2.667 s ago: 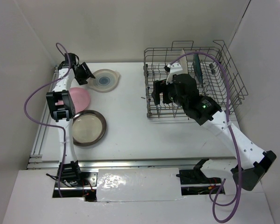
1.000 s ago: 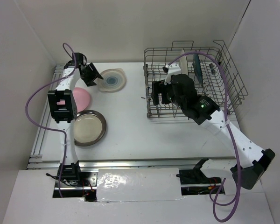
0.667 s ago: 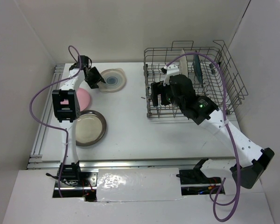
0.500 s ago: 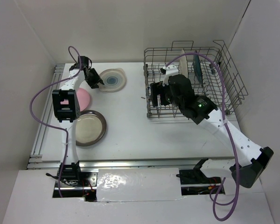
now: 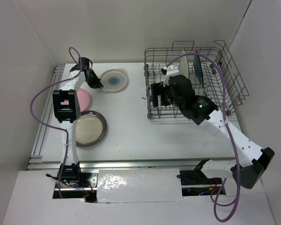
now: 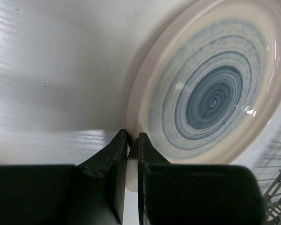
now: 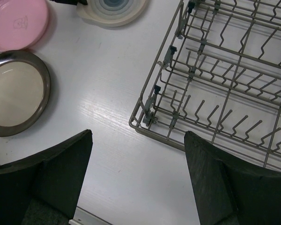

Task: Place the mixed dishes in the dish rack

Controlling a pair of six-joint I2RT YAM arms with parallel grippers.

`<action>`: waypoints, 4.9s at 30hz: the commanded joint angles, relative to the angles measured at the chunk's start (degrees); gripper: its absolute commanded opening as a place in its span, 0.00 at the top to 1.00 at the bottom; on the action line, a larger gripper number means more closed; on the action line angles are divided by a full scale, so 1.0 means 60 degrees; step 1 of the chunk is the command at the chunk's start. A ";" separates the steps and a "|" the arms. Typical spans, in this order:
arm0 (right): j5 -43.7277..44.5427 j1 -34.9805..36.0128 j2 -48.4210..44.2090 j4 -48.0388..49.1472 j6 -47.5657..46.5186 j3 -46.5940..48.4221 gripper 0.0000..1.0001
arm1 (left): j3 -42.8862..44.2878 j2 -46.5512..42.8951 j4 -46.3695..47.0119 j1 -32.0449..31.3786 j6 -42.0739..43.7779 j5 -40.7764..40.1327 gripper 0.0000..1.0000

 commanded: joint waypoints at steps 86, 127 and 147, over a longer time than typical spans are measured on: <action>0.3822 0.4446 0.7211 0.9021 -0.9408 0.0743 0.13 | -0.5495 -0.8932 -0.1964 -0.0326 0.3269 0.2114 1.00; 0.3705 0.4007 0.6495 0.9489 -0.9291 0.0070 1.00 | -0.5436 -0.8889 -0.1934 0.0333 0.3357 0.2890 1.00; 0.3017 0.4080 0.5309 0.8728 -0.8633 0.0026 1.00 | -0.5450 -0.8947 -0.1832 0.0552 0.3167 0.3653 0.06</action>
